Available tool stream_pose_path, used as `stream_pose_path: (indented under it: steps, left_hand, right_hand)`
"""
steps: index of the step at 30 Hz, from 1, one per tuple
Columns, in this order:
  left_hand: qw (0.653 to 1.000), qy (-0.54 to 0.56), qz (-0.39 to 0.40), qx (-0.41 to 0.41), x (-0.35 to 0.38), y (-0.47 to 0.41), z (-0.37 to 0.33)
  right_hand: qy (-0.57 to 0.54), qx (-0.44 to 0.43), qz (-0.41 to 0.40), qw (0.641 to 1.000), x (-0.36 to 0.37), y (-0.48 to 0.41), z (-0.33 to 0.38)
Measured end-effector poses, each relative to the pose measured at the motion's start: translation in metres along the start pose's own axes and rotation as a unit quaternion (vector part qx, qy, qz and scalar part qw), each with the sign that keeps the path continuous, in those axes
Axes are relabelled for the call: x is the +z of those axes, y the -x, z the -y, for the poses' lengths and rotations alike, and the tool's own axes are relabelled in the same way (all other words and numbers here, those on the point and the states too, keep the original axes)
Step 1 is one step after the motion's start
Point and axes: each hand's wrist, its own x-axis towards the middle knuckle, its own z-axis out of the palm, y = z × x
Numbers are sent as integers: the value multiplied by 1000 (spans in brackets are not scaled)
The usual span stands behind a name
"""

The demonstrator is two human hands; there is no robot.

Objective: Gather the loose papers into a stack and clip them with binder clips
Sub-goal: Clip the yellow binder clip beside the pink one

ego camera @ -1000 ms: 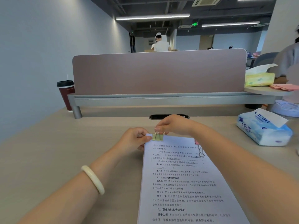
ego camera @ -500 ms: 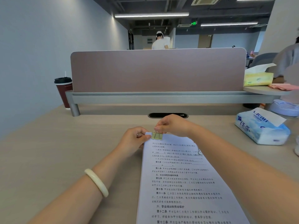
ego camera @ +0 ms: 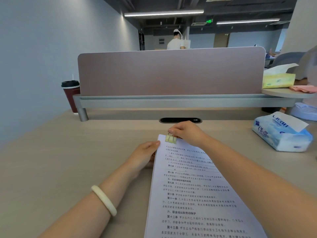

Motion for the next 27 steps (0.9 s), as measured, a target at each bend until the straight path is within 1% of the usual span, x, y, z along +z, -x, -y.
stream_pose_path:
  steps: [4, 8, 11, 14, 17, 20, 22, 25, 27]
  left_hand:
    - [999, -21, -23, 7, 7, 0, -1]
    - [995, -56, -71, 38, 14, -3, 3]
    - [992, -63, -99, 47, 18, -5, 6]
    - [990, -59, -109, 65, 21, -7, 10]
    - [988, -52, -128, 72, 23, -6, 10]
    - [986, -49, -140, 74, 23, -5, 10]
    - [986, -42, -142, 72, 23, -3, 10]
    - [988, -5, -137, 70, 23, -3, 10]
    - [988, -10, -137, 66, 23, -3, 10]
  right_hand:
    - [12, 6, -27, 1000, 5, -1, 0]
    - [33, -13, -15, 999, 7, 4, 2]
    - [15, -19, 4, 1000, 4, 6, 1]
    - [-6, -20, 33, 999, 0, 6, -1]
    - [11, -13, 82, 997, -1, 7, 1]
    - [6, -9, 105, 994, -5, 7, 5]
    - [-8, 1, 117, 993, -10, 8, 11]
    - [-43, 61, 112, 991, -15, 6, 17]
    - [-32, 60, 109, 992, -14, 5, 15]
